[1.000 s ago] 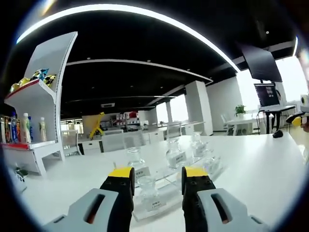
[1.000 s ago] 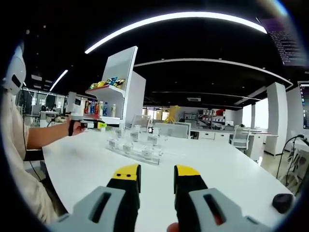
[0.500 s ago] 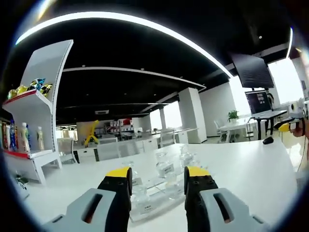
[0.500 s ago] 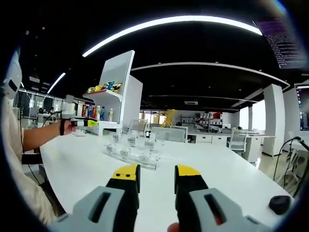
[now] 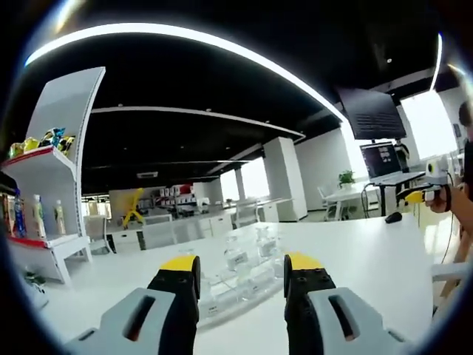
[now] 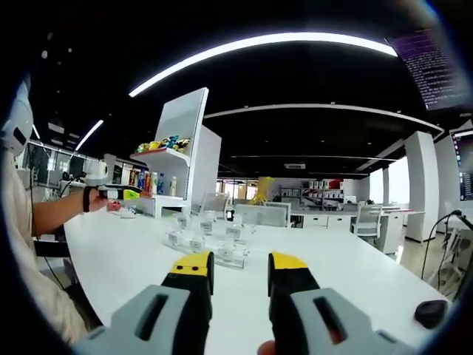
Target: Identify the label on the chemical reagent bottle, grasp the chemical reagent bottle, and place it in the designated position on the reagent rack
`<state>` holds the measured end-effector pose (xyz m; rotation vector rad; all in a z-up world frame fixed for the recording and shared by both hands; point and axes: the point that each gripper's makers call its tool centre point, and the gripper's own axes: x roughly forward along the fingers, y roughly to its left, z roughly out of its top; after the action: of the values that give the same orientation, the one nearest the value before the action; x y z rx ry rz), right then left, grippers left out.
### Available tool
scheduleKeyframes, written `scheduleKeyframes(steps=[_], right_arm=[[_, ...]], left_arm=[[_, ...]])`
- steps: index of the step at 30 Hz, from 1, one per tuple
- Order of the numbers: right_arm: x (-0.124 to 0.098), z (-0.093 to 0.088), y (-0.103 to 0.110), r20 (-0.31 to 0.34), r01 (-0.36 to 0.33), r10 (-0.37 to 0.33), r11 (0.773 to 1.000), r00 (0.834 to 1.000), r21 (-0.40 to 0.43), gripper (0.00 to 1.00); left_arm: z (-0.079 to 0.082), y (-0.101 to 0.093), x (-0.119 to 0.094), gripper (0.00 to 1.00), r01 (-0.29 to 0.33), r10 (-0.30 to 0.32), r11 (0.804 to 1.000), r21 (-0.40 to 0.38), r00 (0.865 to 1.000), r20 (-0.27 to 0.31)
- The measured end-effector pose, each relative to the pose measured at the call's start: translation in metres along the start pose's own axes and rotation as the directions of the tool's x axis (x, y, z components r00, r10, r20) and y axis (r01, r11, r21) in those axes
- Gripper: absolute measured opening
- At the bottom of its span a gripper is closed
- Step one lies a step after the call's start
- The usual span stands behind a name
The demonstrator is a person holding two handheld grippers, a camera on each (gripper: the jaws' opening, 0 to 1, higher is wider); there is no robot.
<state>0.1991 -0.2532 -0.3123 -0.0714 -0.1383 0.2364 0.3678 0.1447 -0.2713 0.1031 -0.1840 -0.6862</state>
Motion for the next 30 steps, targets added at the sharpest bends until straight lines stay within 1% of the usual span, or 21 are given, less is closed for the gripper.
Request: scheduleKeyframes(steps=[4,7,10,15,22,23,26,30], right_arm=[[-0.001,0.0,-0.001,-0.001,0.004,-0.004,1.0,1.0,0.0,0.29],[-0.001,0.001,-0.001,0.005,0.006,-0.006,1.0,1.0,0.001,0.29],[-0.002,0.0,0.001,0.004,0.002,-0.002,1.0,1.0,0.001,0.29],[-0.004,0.0,0.001,0.002,0.002,-0.002,1.0,1.0,-0.004,0.3],[-0.012,0.004,-0.001,0.016,0.008,-0.008,1.0,1.0,-0.002,0.3],[-0.013,0.005,-0.001,0.02,0.008,-0.008,1.0,1.0,-0.001,0.3],[-0.016,0.005,0.0,0.028,0.008,-0.008,1.0,1.0,0.0,0.3],[-0.018,0.0,0.001,0.022,0.011,-0.011,1.0,1.0,0.003,0.3]], left_arm=[[0.002,0.004,-0.01,0.45,-0.018,0.018,1.0,0.01,1.0,0.004],[0.001,0.008,-0.02,0.46,-0.035,0.035,0.999,0.032,0.999,-0.005],[0.0,0.011,-0.028,0.46,-0.048,0.048,0.998,0.028,0.999,-0.005],[-0.001,0.005,-0.038,0.46,-0.052,0.052,0.998,0.027,0.999,-0.008],[0.001,-0.006,-0.058,0.46,-0.062,0.063,0.998,0.03,0.998,-0.005],[0.001,-0.005,-0.061,0.46,-0.075,0.076,0.997,0.034,0.997,-0.008],[-0.002,-0.006,-0.07,0.46,-0.087,0.088,0.996,0.031,0.996,-0.01],[-0.009,-0.003,-0.078,0.46,-0.11,0.11,0.994,0.008,0.994,-0.007]])
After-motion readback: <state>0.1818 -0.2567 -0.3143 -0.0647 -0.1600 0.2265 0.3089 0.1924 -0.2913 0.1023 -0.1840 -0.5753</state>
